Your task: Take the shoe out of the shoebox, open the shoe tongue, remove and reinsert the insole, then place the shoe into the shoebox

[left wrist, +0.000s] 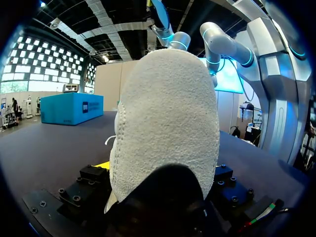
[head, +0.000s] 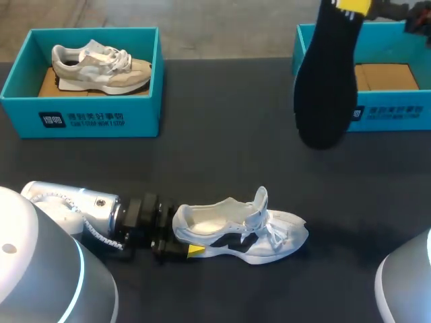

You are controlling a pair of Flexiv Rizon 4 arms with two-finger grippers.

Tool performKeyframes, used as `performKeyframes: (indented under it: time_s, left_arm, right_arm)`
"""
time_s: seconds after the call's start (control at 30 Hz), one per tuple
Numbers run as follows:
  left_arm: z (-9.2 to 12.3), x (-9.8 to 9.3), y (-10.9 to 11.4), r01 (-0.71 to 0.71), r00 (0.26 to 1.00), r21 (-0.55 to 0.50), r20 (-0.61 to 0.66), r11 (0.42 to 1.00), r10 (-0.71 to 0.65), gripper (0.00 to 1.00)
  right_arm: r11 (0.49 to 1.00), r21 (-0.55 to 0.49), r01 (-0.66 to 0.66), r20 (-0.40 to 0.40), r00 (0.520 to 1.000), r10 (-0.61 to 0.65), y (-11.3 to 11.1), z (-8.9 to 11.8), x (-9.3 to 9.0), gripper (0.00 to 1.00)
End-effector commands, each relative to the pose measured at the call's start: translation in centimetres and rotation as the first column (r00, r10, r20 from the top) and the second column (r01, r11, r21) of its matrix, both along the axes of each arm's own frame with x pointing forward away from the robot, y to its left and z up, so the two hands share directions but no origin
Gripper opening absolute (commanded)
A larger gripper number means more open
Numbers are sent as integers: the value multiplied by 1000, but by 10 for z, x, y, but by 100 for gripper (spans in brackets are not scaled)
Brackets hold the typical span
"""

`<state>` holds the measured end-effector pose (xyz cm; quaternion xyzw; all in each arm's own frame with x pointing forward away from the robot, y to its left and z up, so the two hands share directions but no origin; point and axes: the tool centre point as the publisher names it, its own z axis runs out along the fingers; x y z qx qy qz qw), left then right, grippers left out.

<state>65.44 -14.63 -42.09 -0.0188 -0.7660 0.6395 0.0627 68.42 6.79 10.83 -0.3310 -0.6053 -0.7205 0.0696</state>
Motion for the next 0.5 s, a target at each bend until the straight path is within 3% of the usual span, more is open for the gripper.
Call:
performKeyframes:
  time_s: [0.03,0.17,0.5]
  left_arm:
    - [0,0,-1,-1,1000,1,0,1000,1,0]
    - [0,0,-1,-1,1000,1,0,1000,1,0]
    - [0,0,-1,-1,1000,1,0,1000,1,0]
  right_arm:
    - [1000,-16,26,-12,1000,-26,-30,10,-29,0]
    - [995,-40,94,-7,996,-94,-40,20,-40,0]
    - [995,-40,94,-7,996,-94,-40,20,-40,0]
